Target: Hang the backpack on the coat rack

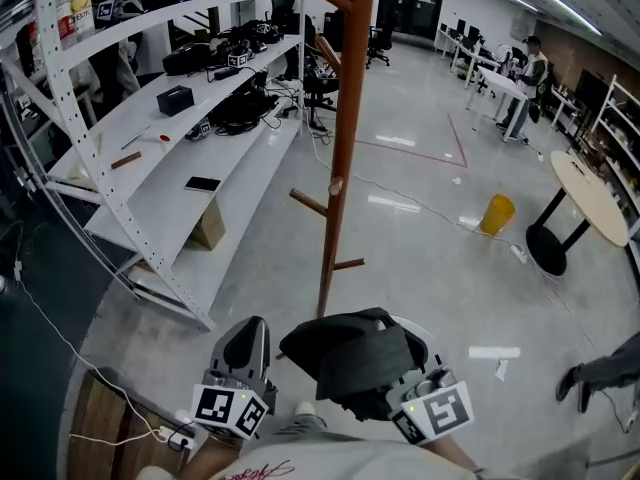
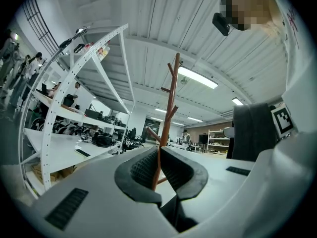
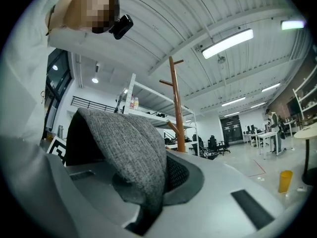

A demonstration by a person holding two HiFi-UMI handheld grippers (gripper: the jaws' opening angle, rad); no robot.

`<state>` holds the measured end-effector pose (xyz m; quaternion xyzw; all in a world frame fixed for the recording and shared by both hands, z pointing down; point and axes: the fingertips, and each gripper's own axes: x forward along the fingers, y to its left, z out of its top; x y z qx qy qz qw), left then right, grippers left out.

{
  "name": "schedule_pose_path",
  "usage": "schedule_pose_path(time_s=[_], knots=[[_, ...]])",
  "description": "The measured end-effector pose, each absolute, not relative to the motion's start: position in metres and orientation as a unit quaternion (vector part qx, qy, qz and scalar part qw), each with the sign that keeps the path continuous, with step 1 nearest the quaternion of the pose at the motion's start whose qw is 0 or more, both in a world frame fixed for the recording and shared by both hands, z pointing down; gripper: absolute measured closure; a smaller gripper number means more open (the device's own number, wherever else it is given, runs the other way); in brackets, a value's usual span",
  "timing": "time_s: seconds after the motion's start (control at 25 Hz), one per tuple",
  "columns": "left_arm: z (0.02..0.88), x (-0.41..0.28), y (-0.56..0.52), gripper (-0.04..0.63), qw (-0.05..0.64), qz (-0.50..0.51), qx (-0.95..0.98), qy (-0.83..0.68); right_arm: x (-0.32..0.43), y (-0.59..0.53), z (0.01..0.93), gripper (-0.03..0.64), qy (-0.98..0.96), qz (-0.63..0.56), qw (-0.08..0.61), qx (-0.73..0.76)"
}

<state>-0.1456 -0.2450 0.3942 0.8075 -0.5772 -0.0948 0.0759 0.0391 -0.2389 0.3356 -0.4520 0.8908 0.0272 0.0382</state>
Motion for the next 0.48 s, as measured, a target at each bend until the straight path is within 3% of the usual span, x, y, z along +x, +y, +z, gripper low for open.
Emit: schedule_pose_path(time_s=[0.48], knots=[[0.394, -0.157, -0.306, 0.571, 0.089, -0.095, 0.815, -0.565, 0.024, -0.318, 0.24, 0.595, 0.861, 0.079, 0.049, -0.5]])
